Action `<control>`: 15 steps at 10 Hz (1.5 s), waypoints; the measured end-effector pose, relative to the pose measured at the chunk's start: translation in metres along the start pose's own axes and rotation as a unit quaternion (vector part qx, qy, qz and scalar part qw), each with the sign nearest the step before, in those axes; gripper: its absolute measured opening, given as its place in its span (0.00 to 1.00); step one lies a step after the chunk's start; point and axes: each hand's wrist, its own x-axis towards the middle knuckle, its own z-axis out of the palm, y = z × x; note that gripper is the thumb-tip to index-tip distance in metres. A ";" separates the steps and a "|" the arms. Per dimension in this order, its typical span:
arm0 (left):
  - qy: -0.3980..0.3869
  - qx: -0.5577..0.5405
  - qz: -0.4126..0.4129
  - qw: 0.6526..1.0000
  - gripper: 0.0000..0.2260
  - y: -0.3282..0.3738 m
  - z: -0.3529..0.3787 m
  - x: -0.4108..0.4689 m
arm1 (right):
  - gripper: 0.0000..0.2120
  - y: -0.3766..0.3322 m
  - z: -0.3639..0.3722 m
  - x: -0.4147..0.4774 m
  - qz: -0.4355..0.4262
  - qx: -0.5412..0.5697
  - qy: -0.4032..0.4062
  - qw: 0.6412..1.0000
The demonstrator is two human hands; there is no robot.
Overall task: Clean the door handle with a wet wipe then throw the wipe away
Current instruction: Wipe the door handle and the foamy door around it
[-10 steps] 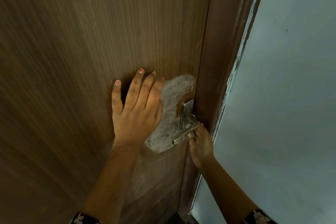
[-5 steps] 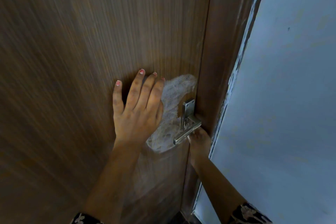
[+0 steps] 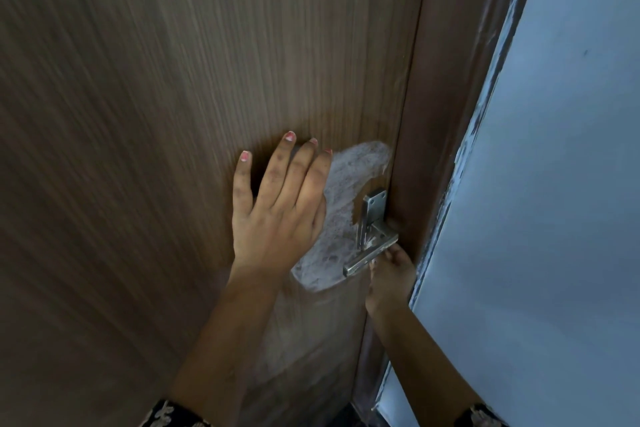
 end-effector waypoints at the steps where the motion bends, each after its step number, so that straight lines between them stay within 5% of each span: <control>1: 0.000 0.006 0.003 1.000 0.17 0.001 0.000 0.000 | 0.10 0.002 0.004 -0.015 -0.014 0.031 -0.052 0.998; 8: -0.005 0.000 -0.002 1.000 0.19 -0.001 0.000 0.002 | 0.16 -0.026 -0.001 -0.009 0.029 -0.056 -0.055 0.996; 12: -0.009 0.002 0.000 1.000 0.18 -0.001 0.000 0.001 | 0.12 -0.020 -0.001 -0.015 0.145 0.042 -0.054 0.987; 15: -0.001 0.007 0.005 1.000 0.18 -0.001 0.001 0.001 | 0.10 -0.020 0.006 -0.027 0.104 0.032 -0.025 0.994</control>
